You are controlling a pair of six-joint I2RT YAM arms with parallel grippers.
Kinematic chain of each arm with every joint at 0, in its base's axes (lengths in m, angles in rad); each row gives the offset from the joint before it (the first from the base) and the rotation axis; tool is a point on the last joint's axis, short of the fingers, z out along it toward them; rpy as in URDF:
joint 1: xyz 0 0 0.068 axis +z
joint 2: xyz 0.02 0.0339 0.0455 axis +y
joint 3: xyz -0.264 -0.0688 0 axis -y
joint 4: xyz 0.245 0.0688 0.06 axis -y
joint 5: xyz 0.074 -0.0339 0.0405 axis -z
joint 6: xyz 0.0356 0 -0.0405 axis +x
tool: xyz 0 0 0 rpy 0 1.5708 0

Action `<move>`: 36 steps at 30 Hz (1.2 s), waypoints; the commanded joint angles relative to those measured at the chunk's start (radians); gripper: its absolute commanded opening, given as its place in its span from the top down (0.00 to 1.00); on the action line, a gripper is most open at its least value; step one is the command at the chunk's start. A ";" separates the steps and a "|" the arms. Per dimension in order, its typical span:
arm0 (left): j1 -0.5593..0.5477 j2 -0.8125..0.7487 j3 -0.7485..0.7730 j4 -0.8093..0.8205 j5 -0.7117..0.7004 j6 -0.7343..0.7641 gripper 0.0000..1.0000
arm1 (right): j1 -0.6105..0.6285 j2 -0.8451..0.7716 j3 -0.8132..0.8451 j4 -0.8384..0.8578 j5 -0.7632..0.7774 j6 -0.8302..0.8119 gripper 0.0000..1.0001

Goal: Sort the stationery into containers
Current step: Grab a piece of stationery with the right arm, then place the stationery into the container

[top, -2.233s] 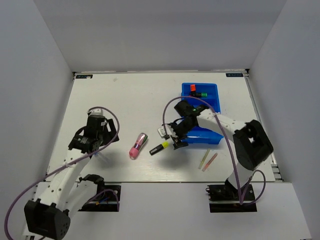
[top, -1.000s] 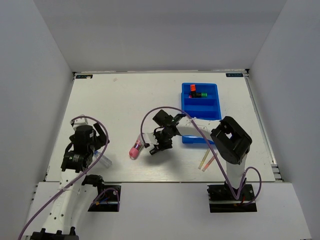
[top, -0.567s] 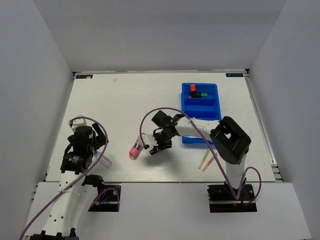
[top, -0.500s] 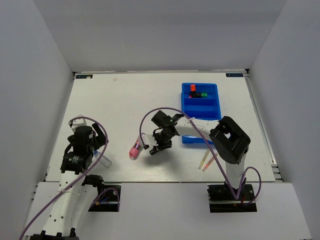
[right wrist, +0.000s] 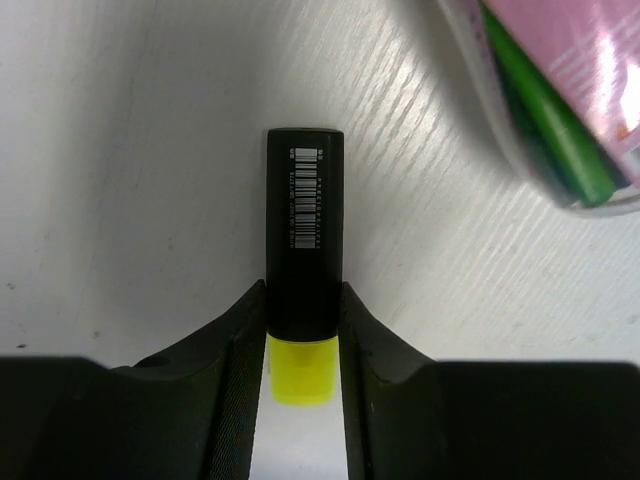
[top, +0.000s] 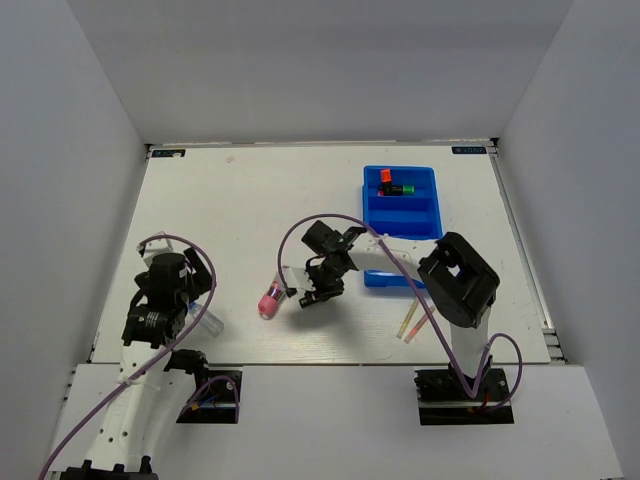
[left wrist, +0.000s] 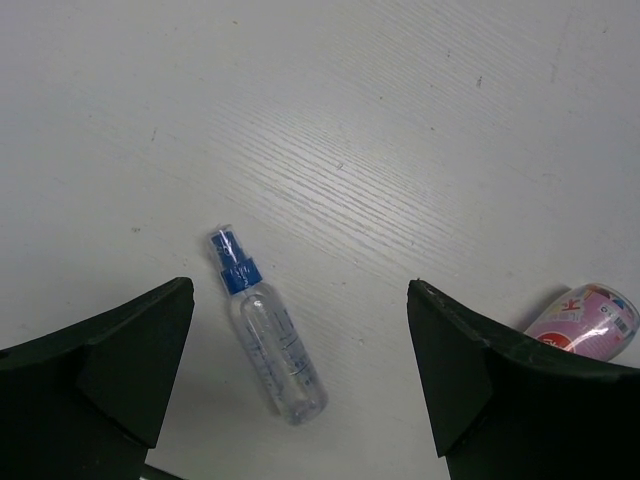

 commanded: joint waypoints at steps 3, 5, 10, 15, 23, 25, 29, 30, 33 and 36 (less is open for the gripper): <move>0.005 -0.003 -0.003 -0.015 -0.038 -0.021 0.01 | -0.002 -0.065 0.019 -0.176 0.027 0.075 1.00; 0.007 0.000 0.001 -0.026 -0.055 -0.038 0.01 | -0.002 -0.114 0.064 -0.196 0.036 0.103 1.00; 0.008 0.088 0.040 -0.107 -0.106 -0.122 0.01 | -0.002 -0.201 0.167 -0.200 0.143 0.170 1.00; 0.007 0.208 0.116 -0.227 -0.090 -0.242 0.03 | -0.039 -0.266 0.214 -0.085 0.336 0.195 1.00; 0.010 0.311 0.164 -0.302 0.037 -0.351 0.05 | -0.242 -0.205 0.282 0.035 0.620 0.054 1.00; 0.010 0.317 0.165 -0.311 0.052 -0.366 0.05 | -0.307 -0.153 0.323 0.050 0.639 0.019 1.00; 0.012 0.310 0.153 -0.313 0.060 -0.368 0.05 | -0.445 -0.080 0.452 0.001 0.624 0.016 1.00; 0.010 0.314 0.150 -0.316 0.057 -0.368 0.05 | -0.459 -0.059 0.483 -0.005 0.613 0.016 1.00; 0.016 0.316 0.139 -0.319 0.074 -0.379 0.03 | -0.516 -0.013 0.512 -0.019 0.596 -0.015 1.00; 0.016 0.339 0.136 -0.328 0.083 -0.401 0.02 | -0.562 0.023 0.526 -0.032 0.567 -0.052 1.00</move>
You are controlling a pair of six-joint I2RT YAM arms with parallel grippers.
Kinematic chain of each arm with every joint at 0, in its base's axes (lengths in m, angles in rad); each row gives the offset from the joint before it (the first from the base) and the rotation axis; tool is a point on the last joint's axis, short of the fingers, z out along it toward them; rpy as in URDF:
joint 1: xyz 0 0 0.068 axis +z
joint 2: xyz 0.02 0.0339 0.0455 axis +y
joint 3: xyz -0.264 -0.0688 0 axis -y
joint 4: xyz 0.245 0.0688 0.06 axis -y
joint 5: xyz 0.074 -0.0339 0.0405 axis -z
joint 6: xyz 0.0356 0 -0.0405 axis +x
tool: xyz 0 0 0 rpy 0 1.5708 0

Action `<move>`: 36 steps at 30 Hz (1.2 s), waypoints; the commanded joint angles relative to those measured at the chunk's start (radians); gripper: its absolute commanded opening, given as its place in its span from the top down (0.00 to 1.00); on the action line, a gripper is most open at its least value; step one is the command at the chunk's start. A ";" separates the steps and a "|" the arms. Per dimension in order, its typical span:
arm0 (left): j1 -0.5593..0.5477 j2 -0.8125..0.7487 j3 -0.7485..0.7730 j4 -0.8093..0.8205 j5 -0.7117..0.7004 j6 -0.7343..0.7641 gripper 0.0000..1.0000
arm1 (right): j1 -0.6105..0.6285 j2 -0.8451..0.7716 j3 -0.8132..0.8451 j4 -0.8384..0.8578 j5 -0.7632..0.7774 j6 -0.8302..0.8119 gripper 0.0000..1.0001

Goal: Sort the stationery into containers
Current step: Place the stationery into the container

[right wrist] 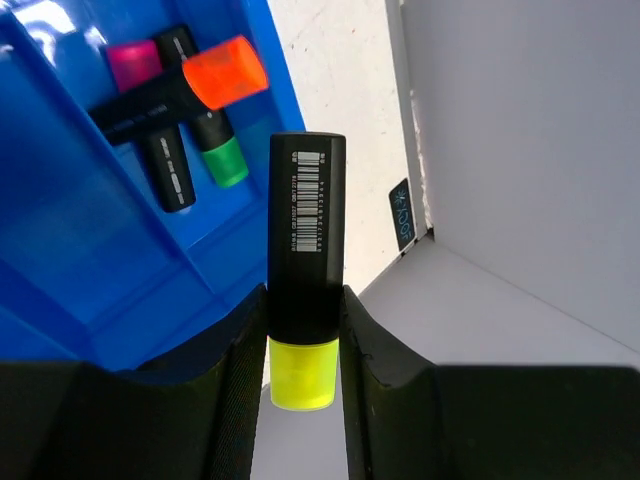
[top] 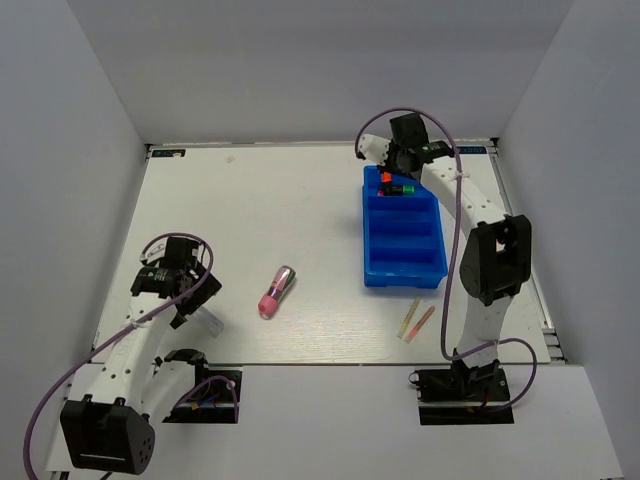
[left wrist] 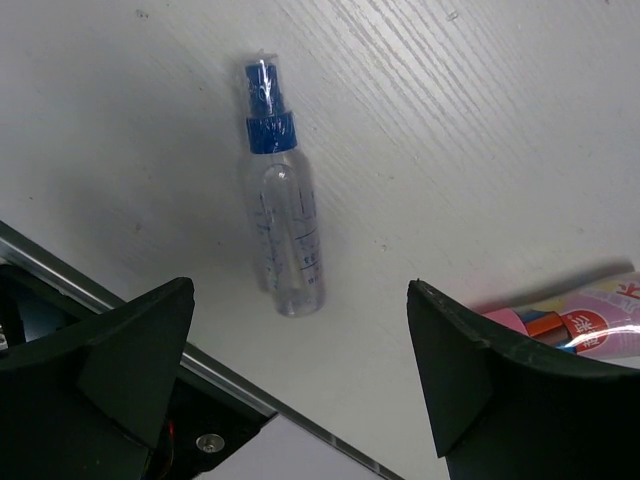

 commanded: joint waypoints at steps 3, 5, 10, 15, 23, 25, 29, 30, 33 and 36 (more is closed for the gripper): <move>0.008 0.032 -0.005 -0.029 0.037 -0.052 0.02 | -0.063 0.054 0.046 -0.044 -0.069 -0.103 1.00; 0.010 0.037 -0.016 -0.019 0.050 -0.066 0.02 | -0.074 0.070 0.043 -0.050 -0.115 -0.133 1.00; 0.010 0.041 -0.030 -0.004 0.064 -0.073 0.02 | -0.115 0.094 0.017 -0.015 -0.171 -0.198 1.00; 0.010 0.041 -0.036 -0.001 0.055 -0.077 0.02 | -0.137 0.119 -0.012 0.048 -0.204 -0.244 1.00; 0.012 0.049 -0.057 -0.019 0.061 -0.111 0.01 | -0.149 0.131 -0.022 0.044 -0.241 -0.230 0.53; 0.012 0.063 -0.059 -0.019 0.069 -0.117 0.01 | -0.149 0.125 -0.032 0.045 -0.286 -0.221 0.45; 0.013 0.090 -0.056 -0.025 0.076 -0.137 0.01 | -0.151 0.102 -0.052 0.057 -0.304 -0.198 0.37; 0.015 0.093 -0.059 -0.022 0.083 -0.138 0.01 | -0.157 0.093 -0.061 0.066 -0.309 -0.195 0.37; 0.013 0.106 -0.068 -0.012 0.084 -0.152 0.05 | -0.160 0.051 -0.065 0.065 -0.353 -0.102 0.45; 0.015 0.116 -0.074 0.002 0.089 -0.174 0.11 | -0.165 -0.025 -0.072 0.027 -0.439 0.085 0.72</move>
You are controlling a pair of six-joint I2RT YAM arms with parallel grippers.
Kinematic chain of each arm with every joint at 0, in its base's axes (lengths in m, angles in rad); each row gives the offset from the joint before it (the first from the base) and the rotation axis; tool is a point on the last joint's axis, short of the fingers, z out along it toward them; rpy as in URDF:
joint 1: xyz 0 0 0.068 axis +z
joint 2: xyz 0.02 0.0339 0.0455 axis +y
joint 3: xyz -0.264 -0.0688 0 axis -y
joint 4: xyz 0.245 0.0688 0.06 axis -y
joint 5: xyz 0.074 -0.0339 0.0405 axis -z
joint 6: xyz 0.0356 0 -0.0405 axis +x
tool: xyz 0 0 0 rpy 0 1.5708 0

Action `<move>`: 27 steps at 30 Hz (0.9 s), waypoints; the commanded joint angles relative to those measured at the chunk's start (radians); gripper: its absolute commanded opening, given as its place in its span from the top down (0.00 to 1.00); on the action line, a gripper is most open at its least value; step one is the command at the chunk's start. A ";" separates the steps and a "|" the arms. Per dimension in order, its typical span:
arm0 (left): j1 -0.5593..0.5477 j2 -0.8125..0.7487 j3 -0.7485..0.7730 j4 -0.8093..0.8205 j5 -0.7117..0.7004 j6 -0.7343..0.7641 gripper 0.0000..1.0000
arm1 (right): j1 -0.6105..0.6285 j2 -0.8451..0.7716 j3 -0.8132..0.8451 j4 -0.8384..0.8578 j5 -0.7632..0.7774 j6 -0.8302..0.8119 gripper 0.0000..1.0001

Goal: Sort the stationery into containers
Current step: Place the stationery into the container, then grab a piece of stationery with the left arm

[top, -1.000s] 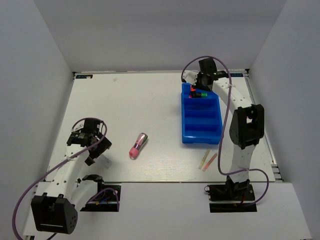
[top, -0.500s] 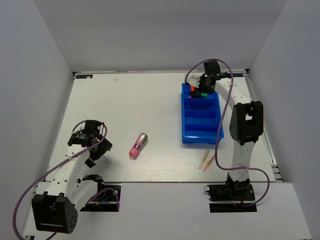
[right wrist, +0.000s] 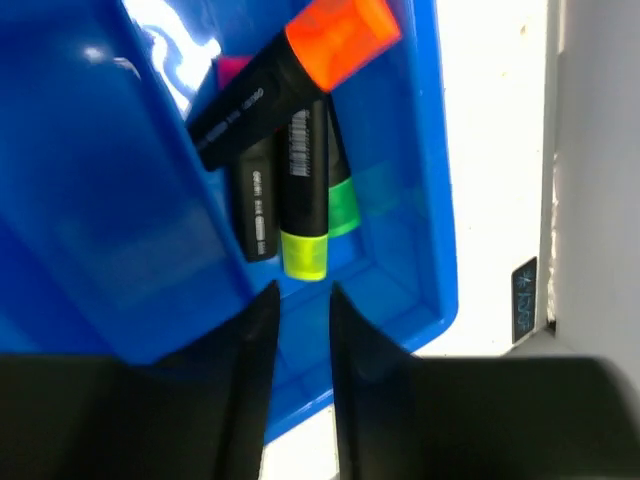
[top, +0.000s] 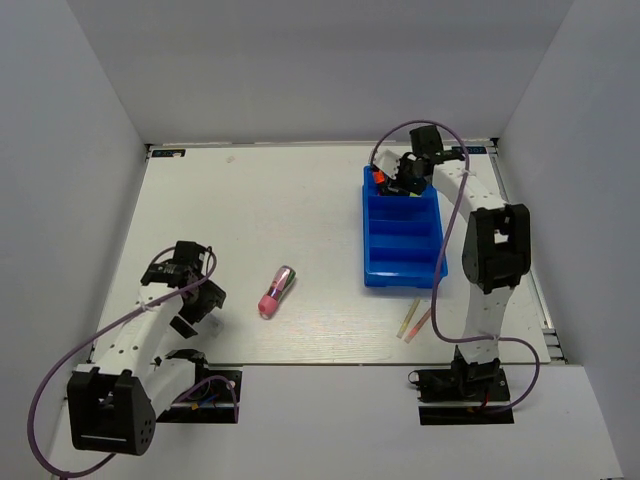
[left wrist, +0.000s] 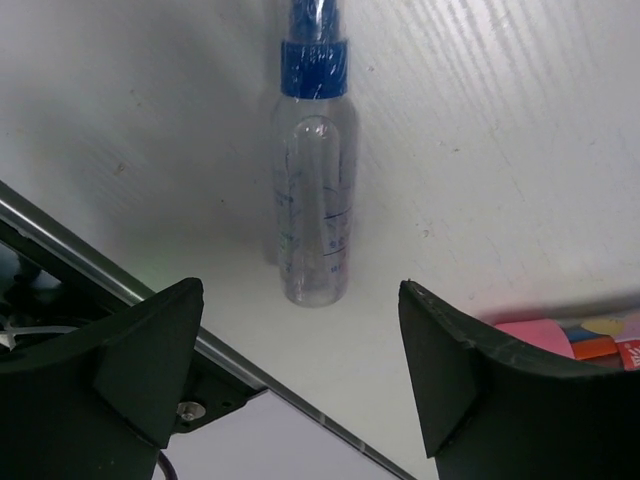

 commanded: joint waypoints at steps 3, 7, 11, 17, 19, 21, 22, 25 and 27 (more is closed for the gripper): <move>0.008 0.023 -0.008 -0.012 -0.017 -0.092 0.12 | -0.015 -0.245 -0.095 -0.030 -0.243 0.279 0.80; 0.013 0.050 -0.038 0.038 0.013 -0.143 0.13 | -0.014 -0.441 -0.317 0.033 -0.440 0.377 0.74; 0.014 0.158 -0.035 0.078 0.007 -0.172 0.22 | -0.015 -0.621 -0.477 0.082 -0.542 0.414 0.67; 0.014 0.282 -0.032 0.163 -0.014 -0.160 0.37 | -0.020 -0.762 -0.605 0.067 -0.594 0.403 0.65; 0.013 0.308 -0.048 0.186 -0.028 -0.158 0.44 | -0.023 -0.796 -0.629 0.046 -0.610 0.397 0.65; 0.013 0.322 -0.054 0.193 -0.031 -0.149 0.50 | -0.026 -0.827 -0.652 0.021 -0.620 0.393 0.65; 0.011 0.332 -0.057 0.201 -0.042 -0.149 0.61 | -0.030 -0.842 -0.660 0.018 -0.626 0.396 0.65; 0.013 0.330 -0.058 0.209 -0.034 -0.126 0.84 | -0.035 -0.868 -0.689 0.003 -0.639 0.408 0.55; 0.010 0.328 -0.036 0.203 -0.021 -0.095 0.98 | -0.038 -0.875 -0.688 -0.017 -0.657 0.417 0.16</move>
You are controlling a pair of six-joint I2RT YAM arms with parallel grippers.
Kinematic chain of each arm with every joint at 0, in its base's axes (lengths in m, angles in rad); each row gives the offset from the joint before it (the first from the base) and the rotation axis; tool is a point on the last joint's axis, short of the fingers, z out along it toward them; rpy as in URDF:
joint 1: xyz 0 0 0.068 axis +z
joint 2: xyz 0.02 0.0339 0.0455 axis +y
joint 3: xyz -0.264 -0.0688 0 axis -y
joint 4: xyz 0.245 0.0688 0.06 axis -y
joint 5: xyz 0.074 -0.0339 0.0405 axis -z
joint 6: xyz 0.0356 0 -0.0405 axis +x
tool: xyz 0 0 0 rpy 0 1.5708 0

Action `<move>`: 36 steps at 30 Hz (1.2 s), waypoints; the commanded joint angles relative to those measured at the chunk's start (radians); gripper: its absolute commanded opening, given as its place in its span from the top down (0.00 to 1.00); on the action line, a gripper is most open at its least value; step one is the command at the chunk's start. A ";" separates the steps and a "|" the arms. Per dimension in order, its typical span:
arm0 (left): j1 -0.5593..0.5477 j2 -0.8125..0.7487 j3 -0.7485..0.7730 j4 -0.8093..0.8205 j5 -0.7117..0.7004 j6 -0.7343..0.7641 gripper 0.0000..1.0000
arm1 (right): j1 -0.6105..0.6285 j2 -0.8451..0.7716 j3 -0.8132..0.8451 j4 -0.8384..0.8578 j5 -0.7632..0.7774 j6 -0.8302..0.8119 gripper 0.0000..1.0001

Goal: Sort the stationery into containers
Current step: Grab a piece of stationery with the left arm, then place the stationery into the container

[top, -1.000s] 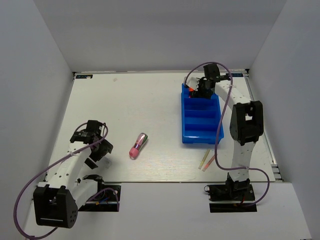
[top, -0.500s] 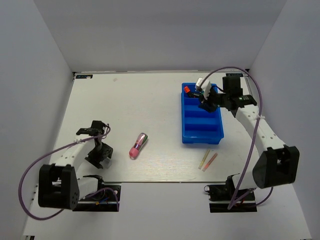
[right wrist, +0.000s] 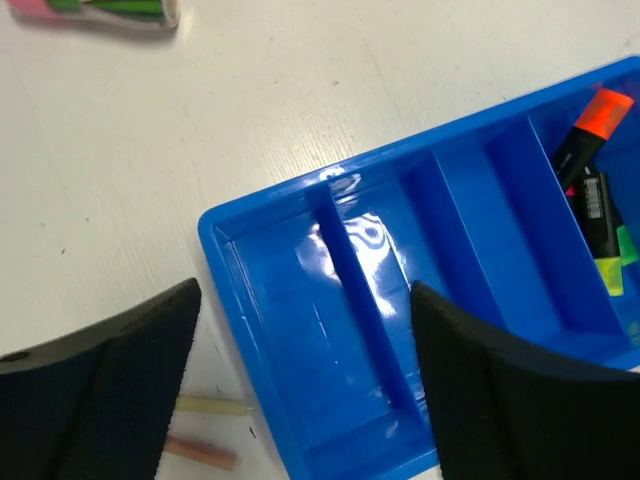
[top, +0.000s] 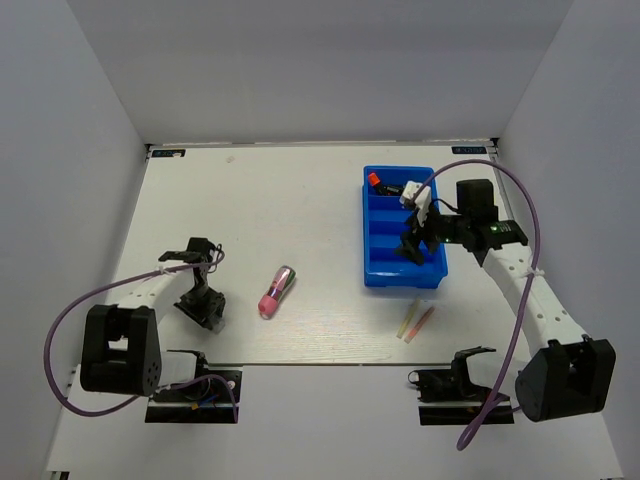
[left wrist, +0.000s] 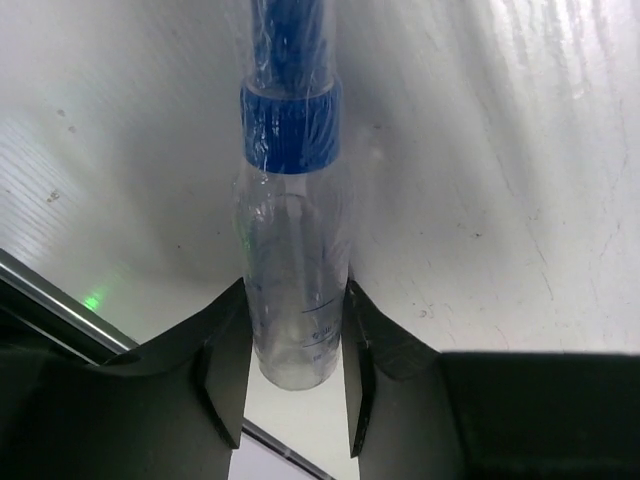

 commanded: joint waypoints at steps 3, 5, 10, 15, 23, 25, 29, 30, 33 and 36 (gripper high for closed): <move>-0.052 -0.025 0.131 -0.012 -0.066 0.093 1.00 | -0.016 -0.012 0.037 -0.096 -0.148 0.065 0.10; -0.123 -0.078 0.207 -0.059 -0.107 0.176 1.00 | -0.014 -0.002 0.068 -0.210 -0.225 0.057 0.15; -0.327 -0.069 0.557 -0.003 -0.020 0.472 1.00 | -0.022 0.001 0.083 -0.174 -0.235 0.215 1.00; -0.392 0.152 0.814 0.262 0.532 0.785 1.00 | -0.031 -0.019 0.013 0.064 -0.014 0.425 0.53; -0.518 0.664 1.360 0.331 0.771 1.224 1.00 | -0.086 -0.113 -0.029 0.060 0.086 0.440 1.00; -0.524 0.737 1.365 0.492 0.798 1.262 1.00 | -0.095 -0.125 -0.045 0.035 0.064 0.445 1.00; -0.528 0.817 1.307 0.802 0.873 1.242 1.00 | -0.115 -0.171 -0.122 0.054 0.034 0.456 1.00; -0.533 0.834 1.313 0.838 0.876 1.221 1.00 | -0.126 -0.177 -0.130 0.048 0.033 0.447 1.00; -0.560 0.915 1.347 1.000 0.882 1.219 1.00 | -0.163 -0.185 -0.138 0.049 0.019 0.440 1.00; -0.597 0.981 1.387 1.050 0.816 1.259 1.00 | -0.187 -0.176 -0.150 0.054 -0.016 0.437 1.00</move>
